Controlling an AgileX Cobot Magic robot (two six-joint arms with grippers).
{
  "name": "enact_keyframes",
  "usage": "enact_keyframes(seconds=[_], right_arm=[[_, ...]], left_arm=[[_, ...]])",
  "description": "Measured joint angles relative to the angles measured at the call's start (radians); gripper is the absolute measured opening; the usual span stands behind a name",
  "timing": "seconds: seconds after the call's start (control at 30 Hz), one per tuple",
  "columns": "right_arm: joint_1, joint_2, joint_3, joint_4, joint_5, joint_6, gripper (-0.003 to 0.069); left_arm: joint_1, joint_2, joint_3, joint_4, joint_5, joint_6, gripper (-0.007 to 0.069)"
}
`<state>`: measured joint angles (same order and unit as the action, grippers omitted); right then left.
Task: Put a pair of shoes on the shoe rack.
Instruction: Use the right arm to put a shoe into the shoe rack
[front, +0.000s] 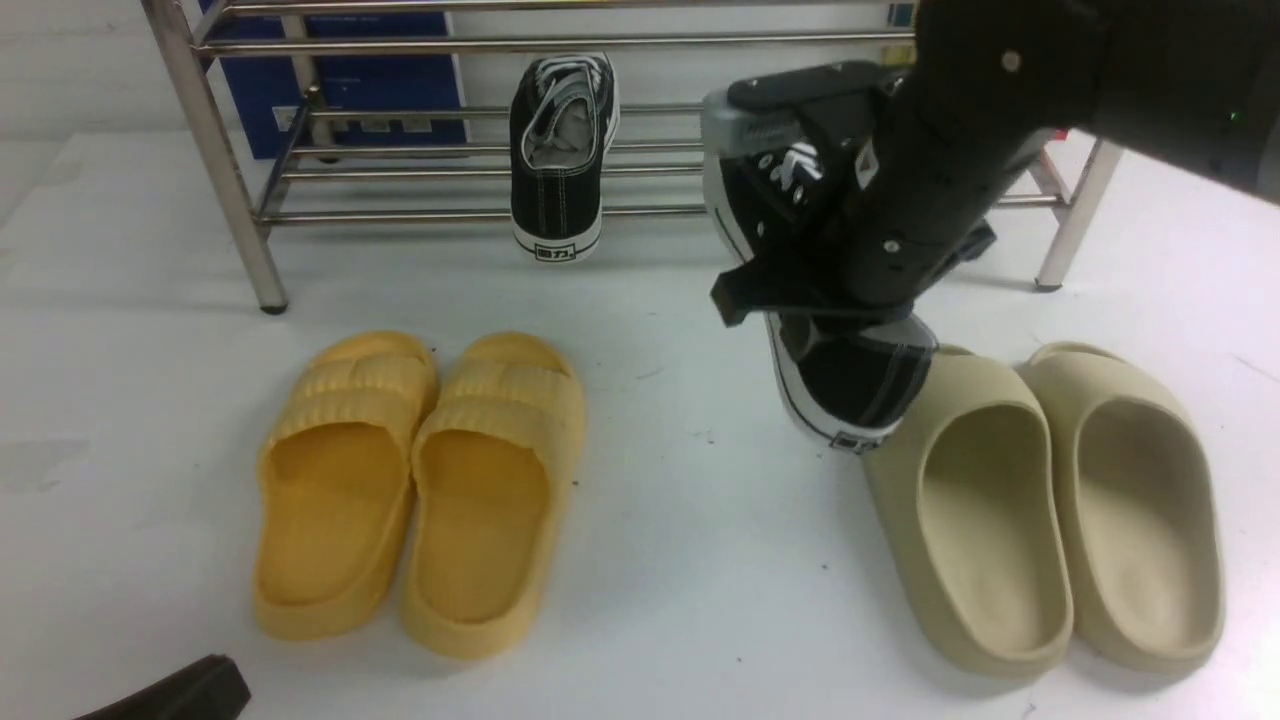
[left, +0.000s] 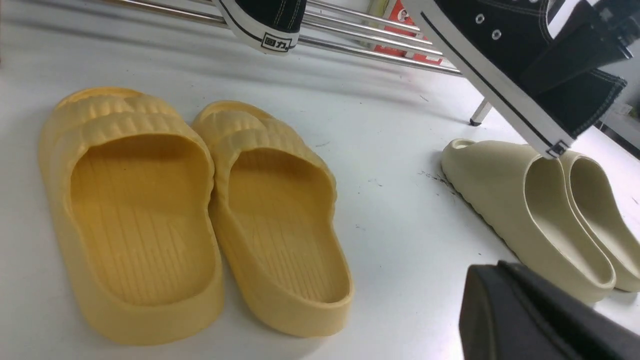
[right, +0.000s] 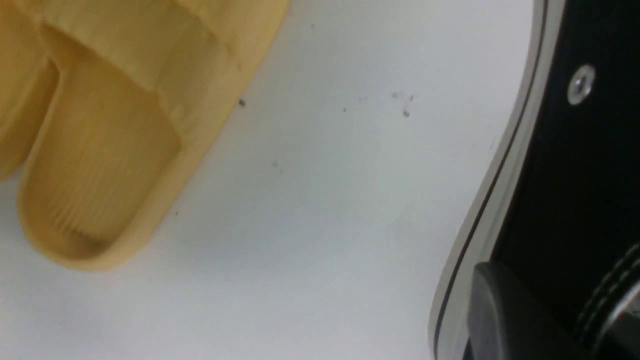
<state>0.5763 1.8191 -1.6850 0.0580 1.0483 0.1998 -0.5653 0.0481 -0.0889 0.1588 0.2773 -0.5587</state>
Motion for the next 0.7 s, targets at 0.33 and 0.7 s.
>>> enact_keyframes(seconds=[0.33, 0.7], right_arm=[[-0.073, 0.192, -0.194, 0.058, 0.003, -0.070, 0.0032], [-0.088, 0.459, -0.601, 0.060, -0.001, -0.097, 0.0032]], left_arm=[[0.000, 0.000, 0.000, 0.000, 0.000, 0.000, 0.0020], [0.000, 0.000, 0.000, 0.000, 0.000, 0.000, 0.0039]])
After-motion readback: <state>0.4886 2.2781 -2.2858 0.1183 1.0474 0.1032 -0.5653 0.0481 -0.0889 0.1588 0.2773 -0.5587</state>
